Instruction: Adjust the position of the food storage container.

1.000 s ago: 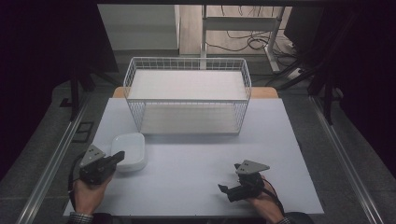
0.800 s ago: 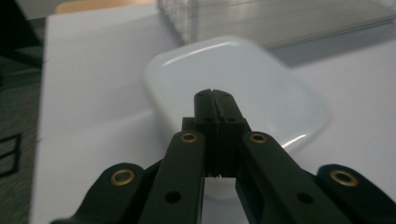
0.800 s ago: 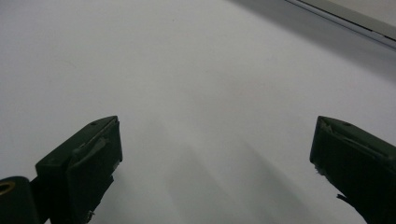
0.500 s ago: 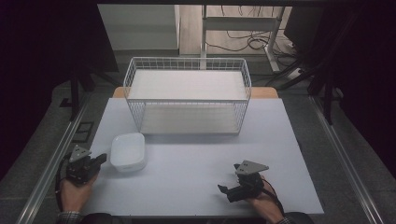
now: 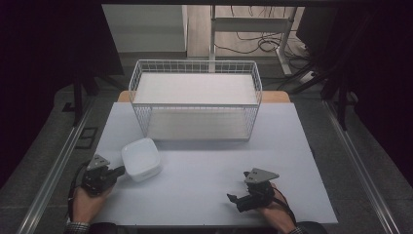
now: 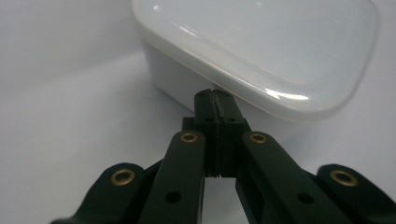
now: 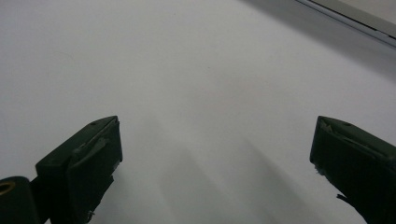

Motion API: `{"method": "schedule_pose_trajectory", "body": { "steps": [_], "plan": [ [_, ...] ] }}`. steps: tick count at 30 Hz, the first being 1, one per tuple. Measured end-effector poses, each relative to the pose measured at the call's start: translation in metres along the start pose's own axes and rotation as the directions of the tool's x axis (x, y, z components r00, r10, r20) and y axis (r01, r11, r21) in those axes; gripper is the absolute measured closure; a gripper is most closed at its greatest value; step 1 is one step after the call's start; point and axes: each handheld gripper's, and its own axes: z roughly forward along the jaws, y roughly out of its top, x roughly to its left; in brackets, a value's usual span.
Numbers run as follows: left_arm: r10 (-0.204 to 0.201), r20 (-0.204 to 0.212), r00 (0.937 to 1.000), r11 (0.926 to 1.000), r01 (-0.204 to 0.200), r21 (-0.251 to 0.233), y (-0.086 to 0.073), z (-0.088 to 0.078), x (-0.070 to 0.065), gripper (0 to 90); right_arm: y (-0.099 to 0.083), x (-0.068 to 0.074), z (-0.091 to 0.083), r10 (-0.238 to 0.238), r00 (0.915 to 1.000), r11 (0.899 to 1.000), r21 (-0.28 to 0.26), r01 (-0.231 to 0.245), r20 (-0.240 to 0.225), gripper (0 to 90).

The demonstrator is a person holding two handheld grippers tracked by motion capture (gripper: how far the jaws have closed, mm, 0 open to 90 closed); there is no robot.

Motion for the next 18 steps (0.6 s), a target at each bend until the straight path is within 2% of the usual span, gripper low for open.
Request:
{"method": "schedule_pose_trajectory", "body": {
  "steps": [1,2,4,5,6,8,9,10,11,13,15,16,17,18],
  "plan": [
    [0.019,0.028,0.9994,0.9998,-0.019,0.003,0.002,0.002,-0.007,90.0,0.0,0.0,0.0,0.0,1.0,1.0,-0.002,0.0,0.004,2.0],
    [0.019,0.028,0.9994,0.9998,-0.019,0.003,0.002,0.002,-0.007,90.0,0.0,0.0,0.0,0.001,1.0,1.0,-0.002,-0.001,0.004,2.0],
    [0.028,0.073,0.9969,0.9996,-0.028,0.0,0.005,0.004,-0.016,90.0,0.0,-0.001,0.0,0.002,1.0,1.0,-0.003,-0.002,0.006,2.1],
    [0.04,0.117,0.9923,0.9992,-0.039,-0.007,0.007,0.007,-0.024,90.0,0.0,-0.001,0.0,0.004,1.0,1.0,-0.003,-0.004,0.007,2.0],
    [0.059,0.137,0.9889,0.9982,-0.059,-0.003,0.009,0.009,-0.029,90.0,0.0,-0.001,0.0,0.005,1.0,1.0,-0.004,-0.005,0.006,2.0],
    [0.068,0.141,0.9877,0.9976,-0.069,0.0,0.01,0.009,-0.032,90.0,0.0,0.0,0.0,0.005,1.0,1.0,-0.003,-0.005,0.006,2.0],
    [0.086,0.128,0.9881,0.9962,-0.087,0.002,0.012,0.009,-0.033,90.0,0.0,0.0,0.0,0.003,1.0,1.0,-0.001,-0.003,0.005,2.1],
    [0.085,0.112,0.99,0.9963,-0.086,0.003,0.012,0.007,-0.031,90.0,0.0,0.0,0.0,0.002,1.0,1.0,-0.002,-0.001,0.005,2.0],
    [0.055,0.063,0.9965,0.9985,-0.055,-0.002,0.011,0.005,-0.021,90.0,0.0,-0.001,0.0,0.003,1.0,1.0,-0.005,-0.003,0.006,2.0],
    [0.024,-0.013,0.9996,0.9997,-0.024,-0.002,0.01,0.005,-0.004,90.0,0.0,-0.001,0.0,0.007,1.0,1.0,-0.006,-0.007,0.005,2.1],
    [-0.031,-0.068,0.9972,0.9994,0.031,-0.015,0.01,0.009,0.017,90.0,0.001,-0.001,0.002,0.007,1.0,1.0,-0.005,-0.007,0.002,2.0],
    [-0.031,-0.068,0.9972,0.9994,0.031,-0.015,0.01,0.009,0.017,90.0,0.001,-0.001,0.002,0.007,1.0,1.0,-0.005,-0.007,0.002,2.0],
    [-0.069,-0.083,0.9941,0.9974,0.067,-0.026,0.011,0.015,0.029,90.0,0.002,0.0,0.004,0.001,1.0,1.0,-0.005,-0.001,0.002,2.0],
    [-0.069,-0.083,0.9941,0.9974,0.067,-0.026,0.011,0.015,0.029,90.0,0.002,0.0,0.004,0.001,1.0,1.0,-0.005,-0.001,0.002,2.0]
  ]
}}
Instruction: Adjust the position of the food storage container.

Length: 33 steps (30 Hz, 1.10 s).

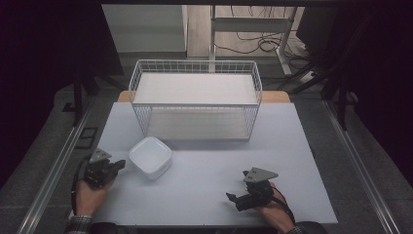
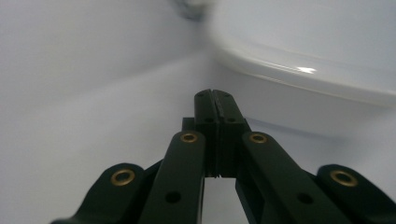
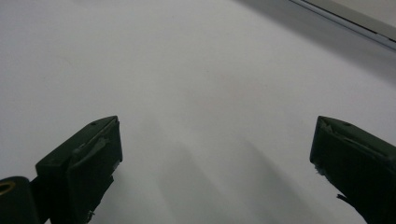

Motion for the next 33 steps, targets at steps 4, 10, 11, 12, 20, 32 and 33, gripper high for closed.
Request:
{"method": "schedule_pose_trajectory", "body": {
  "steps": [4,10,11,12,20,32,33],
  "plan": [
    [-0.007,-0.006,1.0,0.9998,0.007,-0.017,0.011,0.017,0.013,90.0,0.002,0.001,0.004,-0.008,1.0,1.0,-0.009,0.008,0.005,2.0],
    [0.016,0.083,0.9964,0.9998,-0.015,-0.011,0.024,0.037,0.006,90.0,0.008,-0.005,0.006,0.061,0.9957,0.998,0.002,-0.061,0.07,1.6],
    [0.016,0.083,0.9964,0.9998,-0.015,-0.011,0.024,0.037,0.006,90.0,0.008,-0.005,0.006,0.061,0.9957,0.998,0.002,-0.061,0.07,1.6],
    [0.027,0.111,0.9935,0.9996,-0.027,-0.002,0.025,0.038,0.002,90.0,0.008,-0.007,0.008,0.074,0.9944,0.997,0.003,-0.075,0.075,1.4],
    [0.071,0.144,0.9871,0.9971,-0.074,0.017,0.028,0.04,-0.022,90.0,0.014,-0.012,0.01,0.141,0.987,0.99,-0.006,-0.141,0.077,0.0],
    [0.139,0.209,0.968,0.9883,-0.149,0.034,0.031,0.044,-0.084,90.0,0.024,-0.019,0.023,0.161,0.9866,0.987,0.017,-0.161,0.028,17.6],
    [0.143,0.216,0.9659,0.9876,-0.153,0.034,0.031,0.045,-0.087,90.0,0.026,-0.019,0.023,0.164,0.9863,0.986,0.012,-0.164,0.021,19.9]
  ]
}}
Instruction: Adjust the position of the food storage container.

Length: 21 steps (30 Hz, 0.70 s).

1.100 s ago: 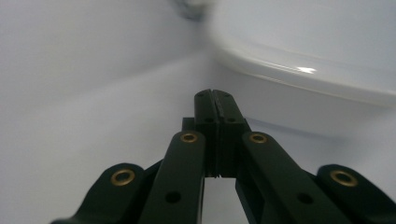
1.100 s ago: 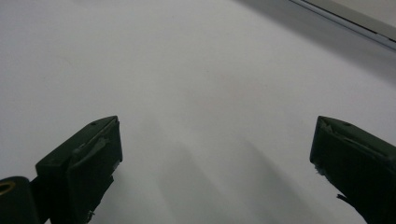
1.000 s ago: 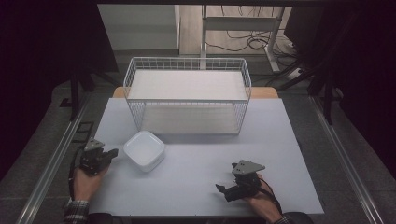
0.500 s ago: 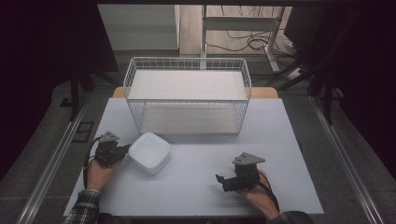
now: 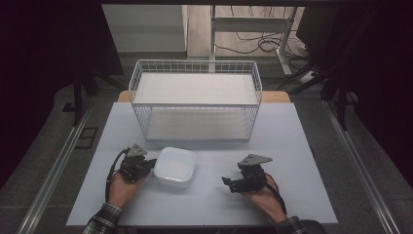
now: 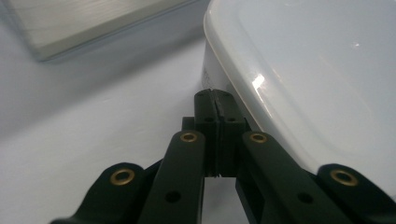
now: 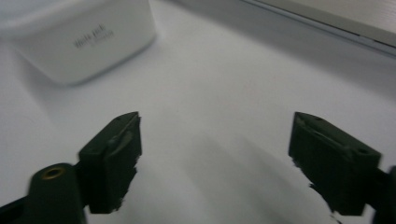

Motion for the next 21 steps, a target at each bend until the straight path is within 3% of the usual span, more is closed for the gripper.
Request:
{"method": "schedule_pose_trajectory", "body": {
  "steps": [6,10,16,21],
  "plan": [
    [0.028,0.039,0.9989,0.9995,-0.028,0.014,0.005,0.007,-0.022,90.0,0.007,-0.001,0.005,0.013,0.9986,1.0,-0.004,-0.014,-0.051,34.7],
    [0.037,0.084,0.9958,0.9992,-0.038,0.013,0.007,0.009,-0.037,90.0,0.012,0.002,0.01,-0.031,0.997,1.0,-0.005,0.031,-0.071,46.9],
    [0.049,0.128,0.9906,0.9986,-0.051,0.015,0.007,0.008,-0.053,89.8,0.013,0.004,0.009,-0.051,0.996,0.999,-0.003,0.051,-0.074,52.9],
    [0.06,0.128,0.9899,0.9979,-0.063,0.016,0.007,0.009,-0.056,88.9,0.013,0.004,0.008,-0.059,0.9956,0.998,-0.002,0.059,-0.073,53.7]
  ]
}}
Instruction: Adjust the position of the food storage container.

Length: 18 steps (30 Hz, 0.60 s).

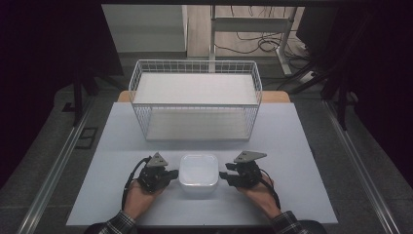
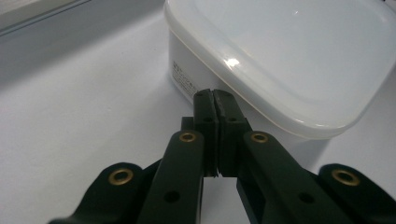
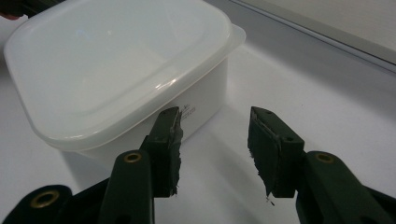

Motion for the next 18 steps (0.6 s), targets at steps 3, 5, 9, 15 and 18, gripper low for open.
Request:
{"method": "schedule_pose_trajectory", "body": {
  "steps": [3,5,9,15,18],
  "plan": [
    [-0.005,0.0,1.0,1.0,0.005,-0.006,-0.001,-0.003,0.002,87.8,-0.001,0.0,-0.001,-0.011,0.9999,1.0,0.008,0.011,0.011,52.3],
    [0.004,-0.018,0.9998,0.9999,-0.004,-0.011,-0.002,-0.007,0.002,85.6,-0.002,-0.001,-0.002,-0.027,0.9993,1.0,0.009,0.027,0.026,48.9],
    [0.007,-0.042,0.9991,0.9995,-0.008,-0.032,-0.009,-0.018,0.006,73.6,-0.005,-0.004,-0.006,-0.048,0.9977,0.999,0.007,0.048,0.047,38.6],
    [0.017,-0.077,0.9969,0.9996,-0.019,-0.021,-0.017,-0.022,0.006,57.8,-0.009,-0.005,-0.007,-0.07,0.9954,0.998,0.004,0.07,0.065,25.3],
    [0.023,-0.092,0.9955,0.999,-0.027,-0.037,-0.017,-0.022,0.005,44.0,-0.01,-0.006,-0.006,-0.071,0.9956,0.997,0.002,0.071,0.061,18.7]
  ]
}}
